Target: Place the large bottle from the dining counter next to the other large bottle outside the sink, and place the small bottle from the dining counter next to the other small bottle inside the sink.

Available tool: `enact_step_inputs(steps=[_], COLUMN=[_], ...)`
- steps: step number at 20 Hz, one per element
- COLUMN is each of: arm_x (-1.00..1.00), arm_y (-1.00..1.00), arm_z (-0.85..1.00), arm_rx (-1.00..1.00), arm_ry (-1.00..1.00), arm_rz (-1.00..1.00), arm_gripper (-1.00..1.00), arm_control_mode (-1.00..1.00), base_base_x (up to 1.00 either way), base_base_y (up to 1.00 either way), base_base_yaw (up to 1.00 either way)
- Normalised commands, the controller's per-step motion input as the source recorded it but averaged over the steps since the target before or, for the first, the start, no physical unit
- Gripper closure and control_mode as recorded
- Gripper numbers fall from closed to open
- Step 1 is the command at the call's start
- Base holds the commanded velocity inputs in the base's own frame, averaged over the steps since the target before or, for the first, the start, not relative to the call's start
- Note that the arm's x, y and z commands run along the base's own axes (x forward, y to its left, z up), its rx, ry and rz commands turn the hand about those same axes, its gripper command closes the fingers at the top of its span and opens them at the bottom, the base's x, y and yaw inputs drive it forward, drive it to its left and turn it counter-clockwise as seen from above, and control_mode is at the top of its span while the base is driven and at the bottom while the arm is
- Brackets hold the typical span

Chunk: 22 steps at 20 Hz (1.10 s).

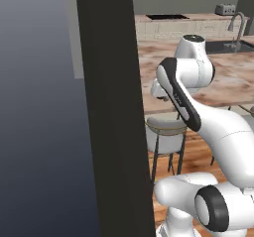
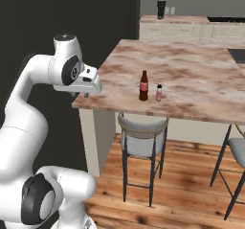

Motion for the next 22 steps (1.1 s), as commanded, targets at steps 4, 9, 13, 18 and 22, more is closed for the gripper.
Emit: enact_step_inputs(steps=[4, 9, 13, 18, 22], arm_x=[0.0, 0.0, 0.0, 0.0, 0.0], arm_y=[0.0, 0.0, 0.0, 0.0, 0.0], arm_z=[0.0, 0.0, 0.0, 0.0, 0.0], arm_rx=[0.0, 0.0, 0.0, 0.0, 0.0], arm_ry=[0.0, 0.0, 0.0, 0.0, 0.0], arm_rz=[0.0, 0.0, 0.0, 0.0, 0.0], arm_gripper=[-1.0, -1.0, -1.0, -1.0, -1.0], arm_control_mode=[1.0, 1.0, 1.0, 1.0, 1.0], base_base_x=[0.16, 0.51, 0.66, 0.65, 0.54], base_base_y=[0.0, 0.0, -0.02, -0.05, -0.04], base_base_yaw=[0.0, -0.02, -0.04, -0.05, -0.04])
